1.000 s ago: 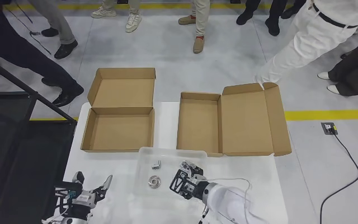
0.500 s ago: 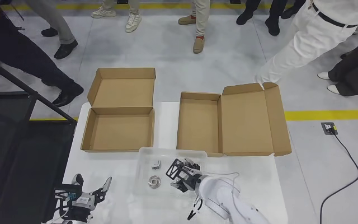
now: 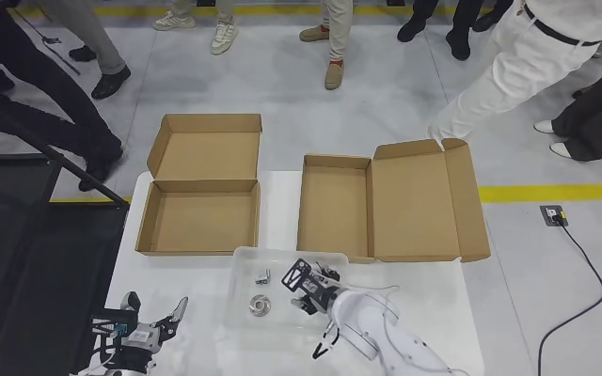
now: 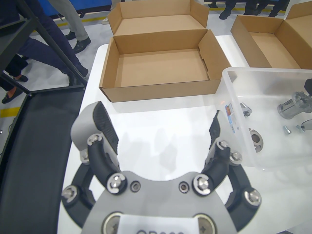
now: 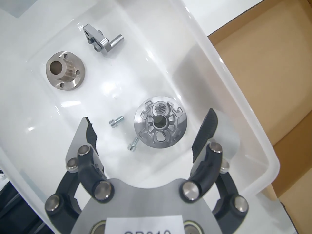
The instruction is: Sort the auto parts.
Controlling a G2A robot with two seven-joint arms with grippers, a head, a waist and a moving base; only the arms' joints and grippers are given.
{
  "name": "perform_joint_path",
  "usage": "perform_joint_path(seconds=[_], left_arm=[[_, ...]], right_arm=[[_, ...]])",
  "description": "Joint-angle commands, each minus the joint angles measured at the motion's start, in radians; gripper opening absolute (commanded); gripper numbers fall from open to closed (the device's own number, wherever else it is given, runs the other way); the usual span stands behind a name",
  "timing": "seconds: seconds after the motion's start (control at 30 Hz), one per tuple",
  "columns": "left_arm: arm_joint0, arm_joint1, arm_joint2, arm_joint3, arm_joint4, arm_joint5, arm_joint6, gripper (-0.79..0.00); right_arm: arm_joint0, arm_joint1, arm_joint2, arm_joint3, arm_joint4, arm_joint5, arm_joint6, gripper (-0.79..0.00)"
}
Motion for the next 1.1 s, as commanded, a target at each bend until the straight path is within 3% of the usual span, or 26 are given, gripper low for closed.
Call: perform_joint_path(seconds=[0.0, 0.03, 0.1, 0.3, 0.37, 0.5, 0.53, 0.57, 1.07], left_arm=[[0.0, 0.0, 0.0, 0.0, 0.0, 0.0, 0.0, 0.0], [0.0, 0.0, 0.0, 0.0, 0.0, 0.0, 0.0, 0.0], [0.0, 0.0, 0.0, 0.0, 0.0, 0.0, 0.0, 0.0], [0.0, 0.0, 0.0, 0.0, 0.0, 0.0, 0.0, 0.0], [0.0, 0.0, 0.0, 0.0, 0.0, 0.0, 0.0, 0.0], [0.0, 0.0, 0.0, 0.0, 0.0, 0.0, 0.0, 0.0], [0.0, 0.0, 0.0, 0.0, 0.0, 0.0, 0.0, 0.0], [0.0, 0.0, 0.0, 0.0, 0.0, 0.0, 0.0, 0.0], [0.0, 0.0, 0.0, 0.0, 0.0, 0.0, 0.0, 0.0]], right_arm=[[0.006, -0.004, -0.002, 0.01, -0.003, 0.004, 0.001, -0.031], [0.009, -0.006, -0.003, 0.017, -0.002, 0.004, 0.001, -0.086], [0.015, -0.009, -0.005, 0.029, -0.004, 0.005, 0.005, -0.092], [0.027, -0.018, -0.002, 0.057, -0.006, 0.007, 0.01, -0.252], [0.029, -0.021, -0.001, 0.065, -0.006, 0.009, 0.011, -0.416], [0.027, -0.024, 0.005, 0.053, -0.009, 0.008, 0.006, -0.616], [0.023, -0.024, 0.007, 0.041, -0.006, -0.003, -0.005, -0.745], [0.018, -0.023, 0.011, 0.03, -0.002, -0.015, -0.013, -0.785], [-0.094, 0.015, 0.123, -0.406, -0.171, -0.092, 0.006, -0.785]])
